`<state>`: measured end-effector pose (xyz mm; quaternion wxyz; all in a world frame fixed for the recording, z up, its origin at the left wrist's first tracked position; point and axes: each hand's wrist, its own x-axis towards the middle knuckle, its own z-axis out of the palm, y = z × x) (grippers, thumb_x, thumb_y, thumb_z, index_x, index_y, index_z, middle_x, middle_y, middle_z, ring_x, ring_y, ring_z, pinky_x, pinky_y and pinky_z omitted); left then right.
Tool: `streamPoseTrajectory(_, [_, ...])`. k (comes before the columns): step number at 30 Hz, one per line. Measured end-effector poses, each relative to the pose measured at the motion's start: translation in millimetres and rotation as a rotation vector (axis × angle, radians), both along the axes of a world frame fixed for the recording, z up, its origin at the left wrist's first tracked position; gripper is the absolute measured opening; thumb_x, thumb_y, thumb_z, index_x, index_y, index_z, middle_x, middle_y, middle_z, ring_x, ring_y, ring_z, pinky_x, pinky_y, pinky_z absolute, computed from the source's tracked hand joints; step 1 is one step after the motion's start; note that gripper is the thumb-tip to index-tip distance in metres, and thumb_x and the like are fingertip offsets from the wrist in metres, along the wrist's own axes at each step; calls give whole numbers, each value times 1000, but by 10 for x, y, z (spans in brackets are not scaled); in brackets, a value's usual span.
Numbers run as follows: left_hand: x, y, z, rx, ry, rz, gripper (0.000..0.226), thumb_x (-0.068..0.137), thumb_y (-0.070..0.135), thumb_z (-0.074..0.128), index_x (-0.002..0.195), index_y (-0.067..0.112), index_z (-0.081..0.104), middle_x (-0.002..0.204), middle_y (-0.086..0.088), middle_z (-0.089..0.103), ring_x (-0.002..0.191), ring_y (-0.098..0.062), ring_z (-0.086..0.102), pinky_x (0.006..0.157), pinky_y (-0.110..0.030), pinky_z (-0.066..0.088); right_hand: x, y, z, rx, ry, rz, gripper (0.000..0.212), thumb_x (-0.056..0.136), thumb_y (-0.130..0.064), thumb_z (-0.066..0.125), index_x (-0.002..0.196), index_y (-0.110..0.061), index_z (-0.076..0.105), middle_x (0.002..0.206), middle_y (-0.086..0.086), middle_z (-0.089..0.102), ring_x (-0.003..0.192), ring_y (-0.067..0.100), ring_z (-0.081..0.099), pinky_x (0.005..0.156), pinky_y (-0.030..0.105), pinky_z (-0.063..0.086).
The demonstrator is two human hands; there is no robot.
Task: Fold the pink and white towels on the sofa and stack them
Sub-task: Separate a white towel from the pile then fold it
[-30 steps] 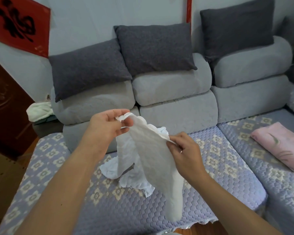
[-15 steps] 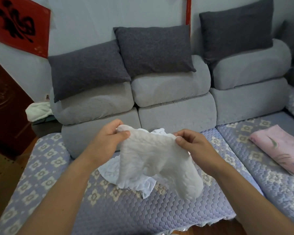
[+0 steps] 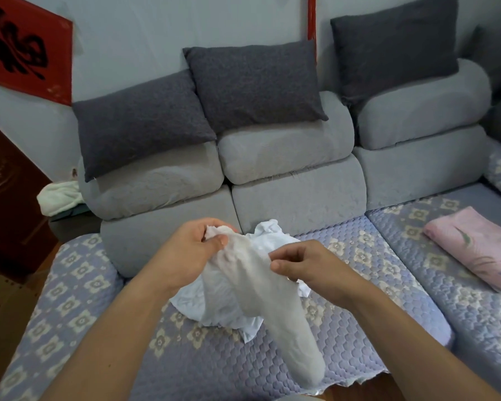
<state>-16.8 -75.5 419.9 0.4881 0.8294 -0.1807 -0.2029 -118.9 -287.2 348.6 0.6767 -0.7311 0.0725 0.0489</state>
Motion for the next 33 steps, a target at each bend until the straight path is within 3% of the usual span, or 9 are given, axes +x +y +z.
streamPoseTrajectory(4, [-30, 1, 8, -37, 26, -40, 15, 99, 3, 58, 97, 6, 72, 95, -16, 74, 83, -19, 67, 78, -32, 54, 26, 41, 45, -18, -87, -22, 10, 94, -25, 69, 103, -22, 73, 104, -9, 71, 97, 7, 64, 91, 29, 47])
streamPoseTrajectory(8, [-38, 12, 24, -43, 43, -132, 15, 98, 3, 59, 97, 10, 72, 96, -16, 74, 87, -23, 68, 81, -40, 53, 124, 259, 55, -21, -124, 94, 68, 86, -21, 79, 144, -28, 45, 125, -9, 61, 114, 1, 60, 104, 22, 46])
streamPoseTrajectory(10, [-34, 26, 59, -33, 43, -182, 18, 98, 3, 59, 97, 13, 74, 97, -12, 75, 89, -22, 69, 82, -38, 54, 178, 333, 19, -69, -159, 124, 51, 86, -23, 78, 133, -26, 58, 119, -10, 66, 110, 0, 61, 102, 24, 48])
streamPoseTrajectory(13, [-9, 69, 107, -6, 11, -179, 24, 97, 4, 61, 91, 23, 76, 94, -7, 75, 84, -16, 68, 77, -29, 53, 174, 341, 18, 23, -154, 74, 5, 88, -19, 76, 91, -19, 72, 79, -15, 66, 75, 0, 59, 72, 18, 46])
streamPoseTrajectory(15, [9, 104, 122, -16, 4, -143, 24, 97, 4, 61, 90, 21, 76, 91, -4, 76, 83, -13, 67, 76, -26, 53, 159, 330, -6, 73, -147, 12, 9, 88, -19, 77, 82, -17, 71, 73, -11, 64, 70, 3, 55, 66, 19, 42])
streamPoseTrajectory(18, [-6, 118, 138, -27, -7, -128, 20, 97, 3, 59, 95, 15, 74, 90, -1, 77, 82, -10, 70, 74, -21, 54, 153, 336, -57, 36, -167, -23, 12, 89, -25, 75, 83, -14, 74, 75, 3, 65, 70, 8, 52, 64, 23, 40])
streamPoseTrajectory(21, [-24, 111, 132, -7, -41, -118, 20, 97, 2, 59, 95, 14, 74, 90, -2, 77, 81, -10, 69, 73, -21, 55, 153, 372, -69, 2, -165, -84, 14, 89, -20, 75, 83, -7, 73, 61, -12, 58, 55, 1, 44, 53, 15, 34])
streamPoseTrajectory(28, [-7, 130, 95, 71, -48, -61, 19, 93, 2, 66, 92, 18, 76, 89, -2, 77, 81, -14, 70, 76, -27, 55, 143, 399, -55, 49, -168, -176, 5, 85, -9, 78, 82, -9, 74, 81, 5, 74, 73, 6, 63, 67, 19, 48])
streamPoseTrajectory(33, [-9, 136, 49, 100, -2, 2, 18, 86, 2, 75, 92, 19, 76, 82, -2, 77, 71, -12, 70, 70, -26, 56, 101, 399, -35, 35, -128, -191, 14, 86, -4, 76, 94, -15, 76, 78, -5, 73, 73, 0, 65, 66, 12, 47])
